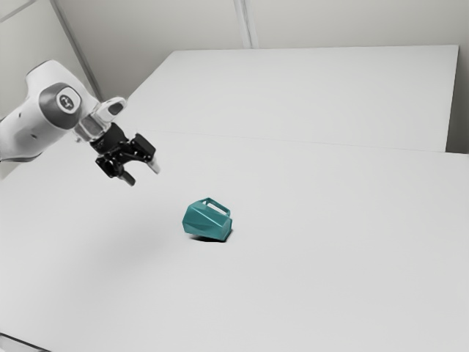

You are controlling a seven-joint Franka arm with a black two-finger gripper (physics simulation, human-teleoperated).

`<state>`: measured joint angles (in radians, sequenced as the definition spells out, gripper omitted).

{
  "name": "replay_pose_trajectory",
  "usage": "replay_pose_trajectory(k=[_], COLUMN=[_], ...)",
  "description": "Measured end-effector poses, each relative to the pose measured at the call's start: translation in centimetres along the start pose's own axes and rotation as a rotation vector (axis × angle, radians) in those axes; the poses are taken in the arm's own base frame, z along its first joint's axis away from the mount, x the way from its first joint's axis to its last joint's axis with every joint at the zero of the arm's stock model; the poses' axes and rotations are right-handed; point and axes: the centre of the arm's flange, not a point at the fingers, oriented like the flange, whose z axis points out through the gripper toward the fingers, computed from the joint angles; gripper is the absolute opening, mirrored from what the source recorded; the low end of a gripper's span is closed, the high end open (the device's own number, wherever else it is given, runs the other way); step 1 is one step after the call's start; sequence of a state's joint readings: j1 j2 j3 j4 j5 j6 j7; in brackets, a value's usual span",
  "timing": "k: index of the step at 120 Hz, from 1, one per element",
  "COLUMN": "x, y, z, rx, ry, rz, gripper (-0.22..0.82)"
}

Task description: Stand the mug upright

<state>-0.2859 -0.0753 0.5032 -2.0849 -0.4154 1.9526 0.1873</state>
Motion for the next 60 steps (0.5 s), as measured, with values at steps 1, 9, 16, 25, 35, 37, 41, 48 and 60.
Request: replay_pose_trajectory(k=[1, 9, 16, 25, 35, 37, 41, 48, 60], x=[0.0, -0.2, -0.3, -0.4, -0.7, -0.7, -0.8, -0.9, -0.5], y=[-0.1, -0.4, -1.0, -2.0, -3.5, -3.7, -4.2, -5.0, -6.7], z=[0.1, 1.2, 2.1, 2.9, 3.9, 4.0, 4.1, 4.5, 5.7], rx=[-0.004, -0.039, -0.073, -0.115, -0.162, -0.168, -0.182, -0.209, -0.252], ry=[0.0, -0.002, -0.002, 0.003, 0.008, 0.011, 0.017, 0.026, 0.044], rz=[-0.001, -0.011, -0.023, -0.038, -0.057, -0.057, -0.057, -0.059, -0.061], gripper=[0.59, 0.59, 0.59, 0.59, 0.59, 0.59, 0.59, 0.59, 0.59])
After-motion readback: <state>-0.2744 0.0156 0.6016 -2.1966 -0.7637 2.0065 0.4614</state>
